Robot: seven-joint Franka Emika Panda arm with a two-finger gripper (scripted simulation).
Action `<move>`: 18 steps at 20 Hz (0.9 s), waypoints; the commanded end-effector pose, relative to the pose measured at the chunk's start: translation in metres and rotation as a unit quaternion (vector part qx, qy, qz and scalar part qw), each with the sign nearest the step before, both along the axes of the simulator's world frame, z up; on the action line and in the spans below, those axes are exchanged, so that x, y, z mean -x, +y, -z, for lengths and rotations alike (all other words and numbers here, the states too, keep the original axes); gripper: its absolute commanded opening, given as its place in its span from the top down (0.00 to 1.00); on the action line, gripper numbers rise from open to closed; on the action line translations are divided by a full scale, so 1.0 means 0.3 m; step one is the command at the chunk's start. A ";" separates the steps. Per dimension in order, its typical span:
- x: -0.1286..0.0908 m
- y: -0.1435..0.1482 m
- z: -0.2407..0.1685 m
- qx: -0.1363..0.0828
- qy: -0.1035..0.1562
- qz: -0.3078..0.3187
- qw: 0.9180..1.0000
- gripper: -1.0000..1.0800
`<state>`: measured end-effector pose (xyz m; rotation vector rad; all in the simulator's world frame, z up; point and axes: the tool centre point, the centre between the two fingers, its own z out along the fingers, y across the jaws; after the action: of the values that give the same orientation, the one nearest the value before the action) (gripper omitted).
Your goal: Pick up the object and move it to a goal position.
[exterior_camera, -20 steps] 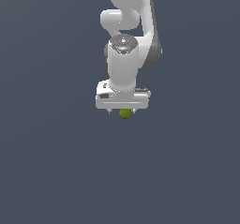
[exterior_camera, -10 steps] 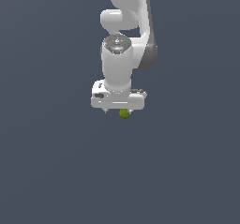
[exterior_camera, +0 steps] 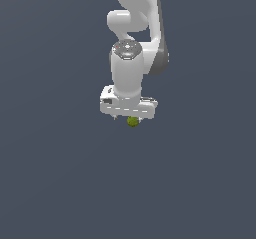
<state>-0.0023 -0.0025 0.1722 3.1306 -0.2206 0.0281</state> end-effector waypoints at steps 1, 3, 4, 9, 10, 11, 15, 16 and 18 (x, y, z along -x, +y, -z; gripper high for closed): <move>0.010 0.009 0.013 -0.001 0.000 0.021 1.000 0.04; 0.020 0.017 0.025 -0.002 0.001 0.041 0.999 0.04; 0.026 0.021 0.031 -0.002 0.001 0.052 0.999 0.04; 0.058 0.044 0.067 -0.005 0.003 0.114 0.993 0.04; 0.065 0.049 0.074 -0.005 0.003 0.127 0.992 0.04; 0.072 0.053 0.081 -0.006 0.003 0.140 0.990 0.04; 0.100 0.070 0.109 -0.007 0.004 0.191 0.982 0.04; 0.107 0.074 0.116 -0.007 0.004 0.204 0.979 0.04; 0.121 0.081 0.130 -0.008 0.005 0.229 0.973 0.04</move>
<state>-0.0354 0.0202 0.1363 3.0246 -0.8744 0.0104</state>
